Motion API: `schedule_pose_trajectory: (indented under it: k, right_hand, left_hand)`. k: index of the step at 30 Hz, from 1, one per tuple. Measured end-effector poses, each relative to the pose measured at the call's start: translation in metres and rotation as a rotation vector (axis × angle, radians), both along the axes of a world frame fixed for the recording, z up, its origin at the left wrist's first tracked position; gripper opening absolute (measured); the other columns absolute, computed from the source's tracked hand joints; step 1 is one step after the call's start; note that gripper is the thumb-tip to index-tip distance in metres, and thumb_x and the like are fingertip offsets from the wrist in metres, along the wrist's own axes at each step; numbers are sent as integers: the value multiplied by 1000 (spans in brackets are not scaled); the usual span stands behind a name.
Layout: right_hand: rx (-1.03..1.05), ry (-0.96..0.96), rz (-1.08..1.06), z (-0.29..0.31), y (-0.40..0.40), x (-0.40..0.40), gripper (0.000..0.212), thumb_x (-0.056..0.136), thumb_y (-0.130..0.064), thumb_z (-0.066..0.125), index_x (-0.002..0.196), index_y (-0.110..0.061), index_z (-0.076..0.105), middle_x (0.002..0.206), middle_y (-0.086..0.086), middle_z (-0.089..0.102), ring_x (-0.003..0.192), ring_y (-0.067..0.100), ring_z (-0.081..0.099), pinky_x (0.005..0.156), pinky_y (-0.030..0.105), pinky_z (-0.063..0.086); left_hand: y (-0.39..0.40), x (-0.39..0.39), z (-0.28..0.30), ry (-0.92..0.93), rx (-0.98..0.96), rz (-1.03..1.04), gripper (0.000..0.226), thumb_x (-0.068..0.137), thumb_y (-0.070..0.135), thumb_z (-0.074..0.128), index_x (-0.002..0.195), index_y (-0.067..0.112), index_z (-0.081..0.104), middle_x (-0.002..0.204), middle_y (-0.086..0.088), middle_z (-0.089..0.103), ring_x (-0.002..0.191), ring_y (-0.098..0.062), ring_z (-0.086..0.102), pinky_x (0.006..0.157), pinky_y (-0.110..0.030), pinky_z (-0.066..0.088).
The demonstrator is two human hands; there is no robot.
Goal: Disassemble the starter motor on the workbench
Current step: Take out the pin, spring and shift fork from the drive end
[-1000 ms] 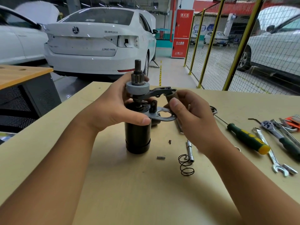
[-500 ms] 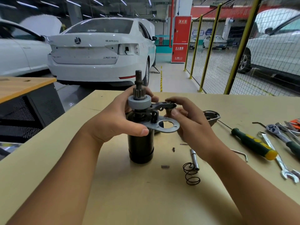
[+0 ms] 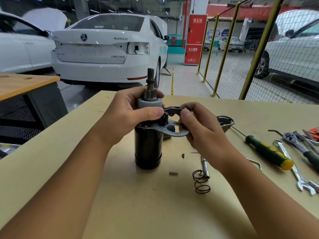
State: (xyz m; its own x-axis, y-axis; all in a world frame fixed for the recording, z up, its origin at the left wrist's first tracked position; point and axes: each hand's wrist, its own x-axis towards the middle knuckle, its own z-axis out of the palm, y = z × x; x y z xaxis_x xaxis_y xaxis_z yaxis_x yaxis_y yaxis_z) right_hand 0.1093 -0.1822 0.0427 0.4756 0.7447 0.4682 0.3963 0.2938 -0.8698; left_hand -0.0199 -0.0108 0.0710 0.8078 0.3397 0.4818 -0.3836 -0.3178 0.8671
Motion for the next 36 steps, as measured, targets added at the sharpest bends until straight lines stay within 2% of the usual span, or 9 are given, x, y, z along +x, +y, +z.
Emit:
schedule_pose_trajectory:
  k: [4,7,10,15,20,24,28,33,36]
  right_hand:
    - [-41,-177,-117,1,-1,2,20,101,-36,48,103,-24,63,78,-10,62,66,1,53,60,14,40]
    - [-39,-92,-226,1,-6,10,21,105,-28,44,106,-23,65,85,1,68,65,2,53,60,21,40]
    - [-26,-4,-247,4,-20,18,22,106,-24,45,105,-24,66,81,0,69,62,8,51,53,21,40]
    - [-100,-58,-316,0,-16,11,20,105,-26,47,97,-20,65,72,-7,66,60,2,51,60,25,37]
    - [-117,168,-329,-6,-11,2,23,102,-30,46,84,-29,62,65,-7,60,56,9,48,50,27,38]
    - [-30,456,-261,-4,-13,5,10,87,-30,62,84,-22,56,62,5,47,42,13,32,41,20,25]
    - [-42,413,-282,-8,-13,10,22,78,-25,71,90,-21,53,59,4,41,41,13,28,43,20,24]
    - [-44,360,-252,-13,-13,8,20,81,-42,75,83,-27,61,62,1,49,42,10,35,43,20,26]
    - [-47,344,-258,-11,-13,5,27,81,-52,73,78,-27,62,61,1,52,43,11,35,43,21,27]
  left_hand:
    - [3,-2,-1,-23,9,-59,39,79,10,80,115,5,68,109,-14,74,102,-30,72,83,-33,60]
    - [6,-7,0,-23,39,-85,43,79,23,76,117,5,67,118,-13,73,109,-32,70,83,-32,59]
    - [7,-8,0,-21,43,-70,42,79,25,76,118,10,69,117,-9,74,114,-28,70,83,-30,59]
    - [4,-6,2,-26,29,9,35,77,11,81,110,13,71,104,-10,77,100,-27,75,81,-29,60]
    - [1,0,0,-68,71,198,31,74,19,86,102,21,74,101,-9,76,97,-30,73,84,-37,63]
    - [0,11,-6,-132,109,422,28,77,16,90,93,32,72,85,14,73,81,-3,68,76,-25,60]
    - [4,14,-8,-91,60,540,28,72,30,89,93,29,70,89,11,72,82,-5,67,78,-29,60]
    - [5,10,-4,-38,-29,352,33,73,28,84,103,26,70,88,13,73,84,-6,70,75,-20,56]
    - [4,10,-6,-13,-6,313,47,67,38,85,109,29,65,108,-11,72,93,-13,70,82,-24,58]
